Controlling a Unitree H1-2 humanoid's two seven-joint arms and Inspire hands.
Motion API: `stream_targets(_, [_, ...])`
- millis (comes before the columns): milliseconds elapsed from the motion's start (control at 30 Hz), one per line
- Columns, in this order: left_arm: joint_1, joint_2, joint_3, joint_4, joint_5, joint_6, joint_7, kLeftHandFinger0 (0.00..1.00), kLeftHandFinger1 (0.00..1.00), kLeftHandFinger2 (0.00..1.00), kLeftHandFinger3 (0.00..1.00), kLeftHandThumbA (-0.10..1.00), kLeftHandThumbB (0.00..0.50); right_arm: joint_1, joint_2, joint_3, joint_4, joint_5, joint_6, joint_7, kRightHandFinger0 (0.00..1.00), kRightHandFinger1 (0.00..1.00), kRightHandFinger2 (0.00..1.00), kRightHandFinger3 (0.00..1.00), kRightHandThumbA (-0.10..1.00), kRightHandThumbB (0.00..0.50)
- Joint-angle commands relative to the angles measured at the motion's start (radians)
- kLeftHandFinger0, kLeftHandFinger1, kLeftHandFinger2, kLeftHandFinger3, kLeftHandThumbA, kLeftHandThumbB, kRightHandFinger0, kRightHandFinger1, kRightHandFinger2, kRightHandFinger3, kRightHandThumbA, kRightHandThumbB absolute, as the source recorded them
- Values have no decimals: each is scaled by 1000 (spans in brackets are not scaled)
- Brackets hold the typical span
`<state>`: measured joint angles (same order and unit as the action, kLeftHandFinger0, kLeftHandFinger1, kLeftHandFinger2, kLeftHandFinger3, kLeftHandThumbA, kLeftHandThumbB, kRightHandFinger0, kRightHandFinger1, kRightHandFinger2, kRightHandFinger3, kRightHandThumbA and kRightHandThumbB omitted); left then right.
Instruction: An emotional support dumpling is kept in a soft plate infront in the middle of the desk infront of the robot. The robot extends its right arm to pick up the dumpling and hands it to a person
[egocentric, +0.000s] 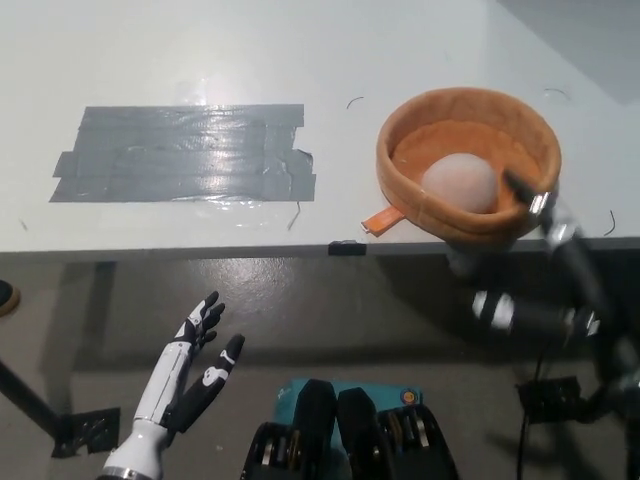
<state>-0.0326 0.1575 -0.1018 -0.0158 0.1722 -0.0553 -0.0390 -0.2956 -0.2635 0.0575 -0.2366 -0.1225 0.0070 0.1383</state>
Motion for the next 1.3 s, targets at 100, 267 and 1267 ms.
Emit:
stream_targets(100, [-23,24,-6,-47,31,-19,-15,1000,1000,1000,1000,857,66,-320,-168,10,120,2,218,144,1000,1000,1000,1000,1000,353])
stream_targets(267, [-24,25,-1,-60,18,0,-27,1000,1000,1000,1000,983,102,-481,-206,70,314,-24,262,184,1000,1000,1000,1000,1000,349])
stream_targets(1267, [-49,24,9,-73,13,11,-47,1000,1000,1000,1000,1000,87,-791,-192,320,781,-53,359,557,1000,1000,1000,1000,1000,444])
